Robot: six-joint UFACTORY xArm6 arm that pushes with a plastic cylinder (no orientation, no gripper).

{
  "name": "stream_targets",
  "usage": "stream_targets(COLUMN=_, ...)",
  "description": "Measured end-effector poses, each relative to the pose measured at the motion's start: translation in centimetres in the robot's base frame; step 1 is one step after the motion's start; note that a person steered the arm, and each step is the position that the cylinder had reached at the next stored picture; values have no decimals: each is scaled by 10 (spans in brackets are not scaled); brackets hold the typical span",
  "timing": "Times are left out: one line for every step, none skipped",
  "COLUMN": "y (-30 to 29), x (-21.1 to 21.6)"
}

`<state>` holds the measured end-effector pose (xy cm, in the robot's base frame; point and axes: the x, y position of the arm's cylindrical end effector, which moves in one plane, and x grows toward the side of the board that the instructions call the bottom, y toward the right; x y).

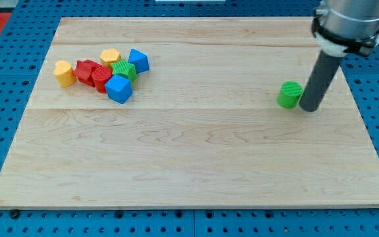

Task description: Slide the green circle to the up side and slightly left

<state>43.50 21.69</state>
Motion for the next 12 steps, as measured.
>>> stream_targets(y=-28, x=-8)
stream_targets(y=-74, x=21)
stream_targets(y=-98, x=12)
stream_targets(y=-76, x=-11)
stream_targets(y=-46, x=-15)
stream_targets(y=-38, x=-22)
stream_targets(y=-65, x=-23)
stream_targets(y=-64, x=-38)
stream_targets(y=-49, x=-58)
stream_targets(y=-67, x=-58)
stream_targets(y=-98, x=-60)
stream_targets(y=-106, x=-76)
